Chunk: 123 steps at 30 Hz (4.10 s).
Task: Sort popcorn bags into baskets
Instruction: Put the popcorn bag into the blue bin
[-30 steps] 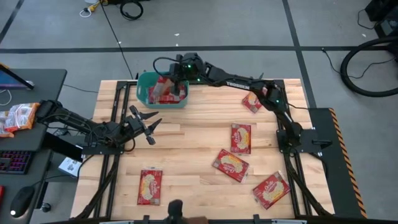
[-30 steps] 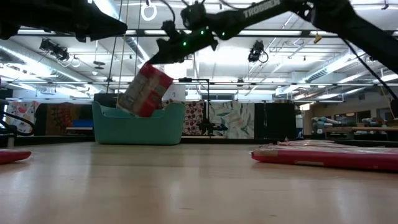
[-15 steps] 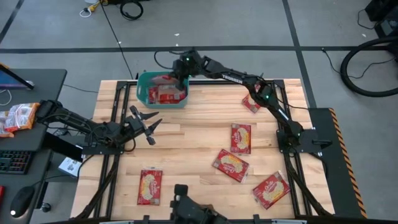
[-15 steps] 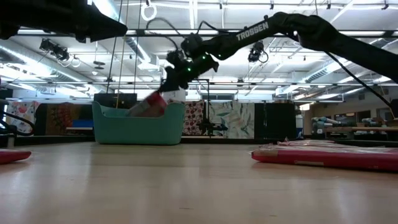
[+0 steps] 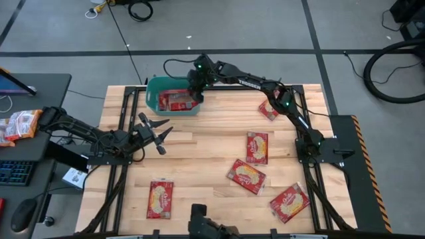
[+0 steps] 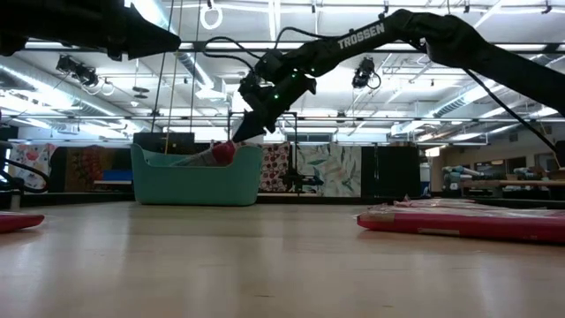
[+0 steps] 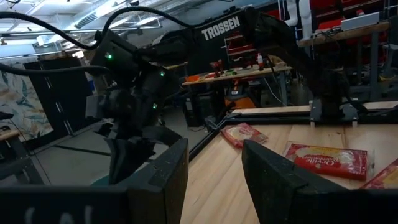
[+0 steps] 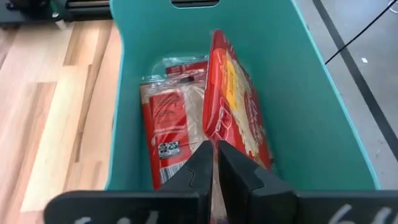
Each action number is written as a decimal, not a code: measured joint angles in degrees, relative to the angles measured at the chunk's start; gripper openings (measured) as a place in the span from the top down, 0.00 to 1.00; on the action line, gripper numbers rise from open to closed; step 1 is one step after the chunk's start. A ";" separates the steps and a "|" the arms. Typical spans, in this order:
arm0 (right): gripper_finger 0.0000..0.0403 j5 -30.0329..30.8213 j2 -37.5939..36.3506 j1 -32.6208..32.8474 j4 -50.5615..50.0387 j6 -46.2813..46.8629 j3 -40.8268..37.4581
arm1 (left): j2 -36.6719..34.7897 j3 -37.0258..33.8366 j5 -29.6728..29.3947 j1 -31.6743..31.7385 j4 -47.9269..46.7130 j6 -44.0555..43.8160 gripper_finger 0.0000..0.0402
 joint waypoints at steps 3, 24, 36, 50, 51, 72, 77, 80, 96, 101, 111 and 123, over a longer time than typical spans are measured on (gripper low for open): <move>0.89 0.00 -0.64 0.30 -2.22 -0.31 -0.02 | 0.02 0.00 0.00 0.00 -0.03 -0.01 0.61; 0.70 20.90 -10.47 7.15 -22.84 3.00 0.00 | 0.02 0.00 -0.02 -0.01 0.18 1.49 0.61; 0.70 27.65 -10.43 12.41 -35.57 10.27 -0.68 | 0.02 0.00 0.00 -0.11 0.20 1.46 0.61; 0.70 36.55 -26.17 13.42 -14.18 17.26 -38.71 | 0.00 0.00 0.02 -0.11 0.28 1.05 0.61; 0.70 36.87 -27.92 13.09 -11.96 17.80 -42.07 | 0.01 0.00 0.00 -0.11 0.29 1.07 0.61; 0.71 39.78 -41.18 0.36 -5.41 35.54 -71.03 | 0.00 0.00 0.61 -0.07 2.12 1.57 0.61; 0.71 42.91 -41.18 -1.62 -8.66 38.76 -71.12 | 0.01 0.00 0.61 -0.07 2.08 1.62 0.61; 0.71 43.97 -41.18 -2.14 -10.91 40.37 -71.13 | 0.02 0.00 0.61 -0.07 2.05 1.64 0.61; 0.71 40.12 -41.18 -3.85 0.63 39.14 -78.23 | 0.02 0.00 0.62 -0.07 2.03 1.53 0.61; 0.72 40.12 -41.18 -5.04 4.01 37.43 -79.20 | 0.02 0.00 0.61 -0.07 2.04 1.53 0.61; 0.95 40.49 -41.18 -5.94 5.06 34.85 -81.48 | 0.00 0.00 0.61 -0.07 2.48 2.83 0.61; 0.98 40.44 -41.18 4.00 6.44 31.13 -76.23 | 0.00 0.00 0.63 -0.07 6.99 7.96 0.61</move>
